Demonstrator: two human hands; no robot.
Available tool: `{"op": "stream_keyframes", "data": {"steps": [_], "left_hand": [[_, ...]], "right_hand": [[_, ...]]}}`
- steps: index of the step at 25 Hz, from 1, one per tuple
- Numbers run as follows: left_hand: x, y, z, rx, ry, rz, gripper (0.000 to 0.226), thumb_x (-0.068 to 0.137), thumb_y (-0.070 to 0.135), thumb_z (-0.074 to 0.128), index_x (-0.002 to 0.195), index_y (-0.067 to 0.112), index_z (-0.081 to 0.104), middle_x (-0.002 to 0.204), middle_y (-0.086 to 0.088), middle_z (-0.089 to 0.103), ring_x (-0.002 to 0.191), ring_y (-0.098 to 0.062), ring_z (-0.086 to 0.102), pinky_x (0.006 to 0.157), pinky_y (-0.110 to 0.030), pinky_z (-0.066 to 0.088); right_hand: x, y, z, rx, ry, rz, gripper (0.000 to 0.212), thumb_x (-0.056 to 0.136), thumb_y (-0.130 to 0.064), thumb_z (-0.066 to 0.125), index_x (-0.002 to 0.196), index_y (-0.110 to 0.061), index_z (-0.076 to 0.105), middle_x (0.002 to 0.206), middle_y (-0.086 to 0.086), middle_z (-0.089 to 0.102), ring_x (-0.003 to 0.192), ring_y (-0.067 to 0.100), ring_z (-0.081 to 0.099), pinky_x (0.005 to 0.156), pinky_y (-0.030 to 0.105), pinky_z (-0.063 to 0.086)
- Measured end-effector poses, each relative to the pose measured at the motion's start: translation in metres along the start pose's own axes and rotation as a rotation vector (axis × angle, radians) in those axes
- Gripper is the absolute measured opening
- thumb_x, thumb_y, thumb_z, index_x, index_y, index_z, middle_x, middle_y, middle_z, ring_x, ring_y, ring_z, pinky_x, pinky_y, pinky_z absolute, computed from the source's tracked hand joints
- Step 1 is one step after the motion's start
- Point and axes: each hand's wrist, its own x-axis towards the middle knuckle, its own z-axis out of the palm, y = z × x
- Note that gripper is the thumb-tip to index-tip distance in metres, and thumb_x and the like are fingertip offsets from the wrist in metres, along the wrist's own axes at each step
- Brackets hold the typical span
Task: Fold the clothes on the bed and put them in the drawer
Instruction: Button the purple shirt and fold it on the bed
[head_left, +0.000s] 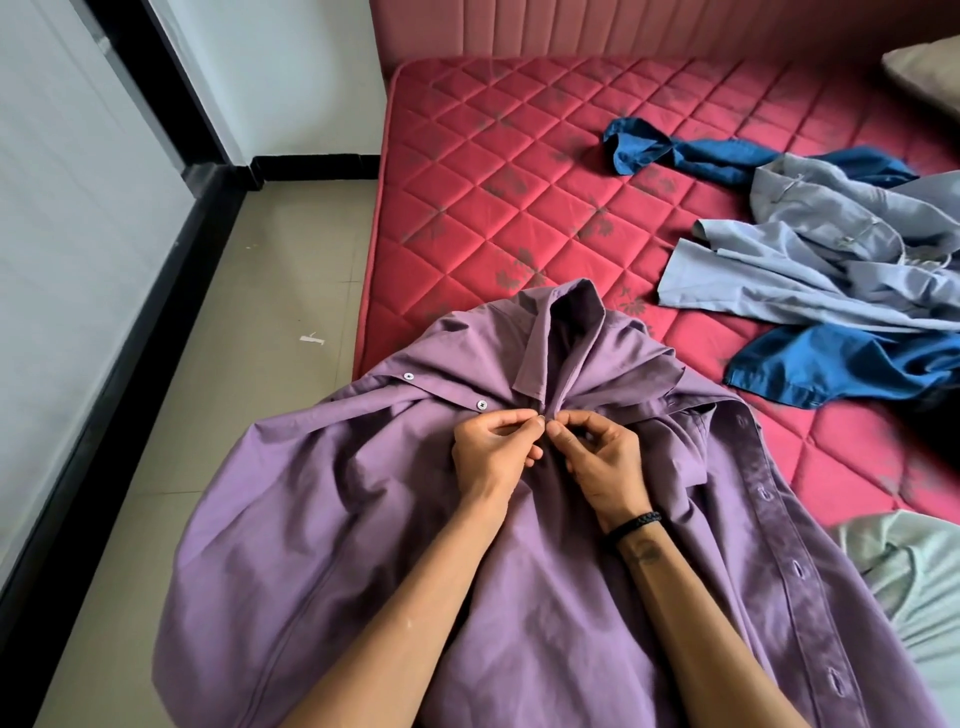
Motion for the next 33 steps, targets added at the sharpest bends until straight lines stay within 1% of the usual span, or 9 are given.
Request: {"op": "stream_keyframes", "data": {"steps": [8, 14, 16, 20, 23, 26, 28, 31, 33], "left_hand": [[0.004, -0.002, 0.0, -0.139, -0.037, -0.166, 0.013, 0.09, 0.0, 0.073, 0.101, 0.006, 0.077, 0.069, 0.002, 0.073, 0.047, -0.002, 0.057, 0.05, -0.014, 0.049], [-0.003, 0.0, -0.001, 0.035, -0.153, 0.04, 0.005, 0.085, 0.025, 0.083, 0.086, 0.025, 0.078, 0.073, 0.004, 0.076, 0.06, -0.007, 0.064, 0.059, -0.022, 0.053], [-0.002, -0.003, -0.001, 0.155, -0.119, 0.135, 0.009, 0.085, 0.024, 0.083, 0.088, 0.029, 0.076, 0.072, 0.004, 0.076, 0.059, -0.006, 0.067, 0.058, -0.023, 0.053], [-0.002, -0.001, -0.001, 0.25, -0.036, 0.219, 0.01, 0.094, 0.021, 0.073, 0.097, 0.015, 0.081, 0.064, 0.006, 0.072, 0.051, -0.002, 0.065, 0.052, -0.015, 0.049], [0.001, -0.002, -0.004, 0.324, -0.002, 0.271, 0.012, 0.095, 0.024, 0.071, 0.09, 0.02, 0.081, 0.061, 0.011, 0.071, 0.054, 0.0, 0.067, 0.06, -0.022, 0.054], [0.007, -0.007, -0.006, 0.375, 0.014, 0.355, 0.018, 0.091, 0.036, 0.069, 0.093, 0.022, 0.079, 0.077, 0.01, 0.077, 0.069, -0.005, 0.073, 0.073, -0.031, 0.059], [0.004, -0.004, -0.007, 0.419, 0.049, 0.433, 0.024, 0.087, 0.036, 0.071, 0.109, 0.027, 0.074, 0.087, 0.011, 0.078, 0.08, -0.009, 0.074, 0.078, -0.033, 0.058], [0.001, -0.001, -0.008, 0.35, 0.022, 0.422, 0.059, 0.084, 0.024, 0.077, 0.135, 0.038, 0.05, 0.086, 0.011, 0.078, 0.084, -0.007, 0.073, 0.081, -0.032, 0.055], [0.004, 0.004, -0.006, 0.18, -0.036, 0.305, 0.07, 0.087, 0.014, 0.076, 0.142, 0.041, 0.041, 0.082, 0.005, 0.077, 0.077, -0.01, 0.072, 0.078, -0.034, 0.057]], "right_hand": [[0.002, -0.004, 0.001, 0.035, -0.003, 0.032, 0.01, 0.093, -0.006, 0.071, 0.099, -0.005, 0.079, 0.083, -0.001, 0.075, 0.056, 0.003, 0.05, 0.052, 0.015, 0.041], [-0.001, -0.002, 0.006, 0.038, 0.092, -0.032, 0.009, 0.082, 0.01, 0.077, 0.09, 0.006, 0.075, 0.092, 0.017, 0.076, 0.083, 0.012, 0.071, 0.08, 0.022, 0.055], [-0.004, -0.002, 0.01, -0.009, 0.129, -0.054, 0.01, 0.081, 0.01, 0.078, 0.086, 0.001, 0.076, 0.089, 0.014, 0.077, 0.08, 0.014, 0.07, 0.078, 0.023, 0.056], [-0.008, -0.001, 0.017, -0.115, 0.229, -0.043, 0.013, 0.079, -0.003, 0.086, 0.08, -0.013, 0.077, 0.076, 0.005, 0.074, 0.058, 0.005, 0.059, 0.059, 0.021, 0.05], [-0.015, -0.004, 0.025, -0.299, 0.266, -0.172, 0.013, 0.08, -0.009, 0.085, 0.08, -0.019, 0.078, 0.081, -0.002, 0.071, 0.056, 0.007, 0.055, 0.058, 0.019, 0.047], [-0.019, -0.01, 0.032, -0.371, 0.332, -0.228, 0.017, 0.081, -0.012, 0.084, 0.077, -0.025, 0.076, 0.081, -0.008, 0.068, 0.06, 0.011, 0.06, 0.059, 0.013, 0.046], [-0.019, -0.01, 0.033, -0.407, 0.374, -0.232, 0.015, 0.08, -0.014, 0.084, 0.074, -0.024, 0.074, 0.077, -0.007, 0.064, 0.061, 0.014, 0.061, 0.058, 0.015, 0.047], [-0.021, -0.014, 0.034, -0.404, 0.381, -0.243, 0.011, 0.079, -0.014, 0.083, 0.074, -0.018, 0.074, 0.074, -0.002, 0.061, 0.057, 0.012, 0.059, 0.058, 0.015, 0.046], [-0.017, -0.019, 0.034, -0.195, 0.393, -0.071, 0.012, 0.082, -0.009, 0.081, 0.073, -0.014, 0.074, 0.066, 0.0, 0.064, 0.05, 0.006, 0.052, 0.054, 0.018, 0.043]]}}
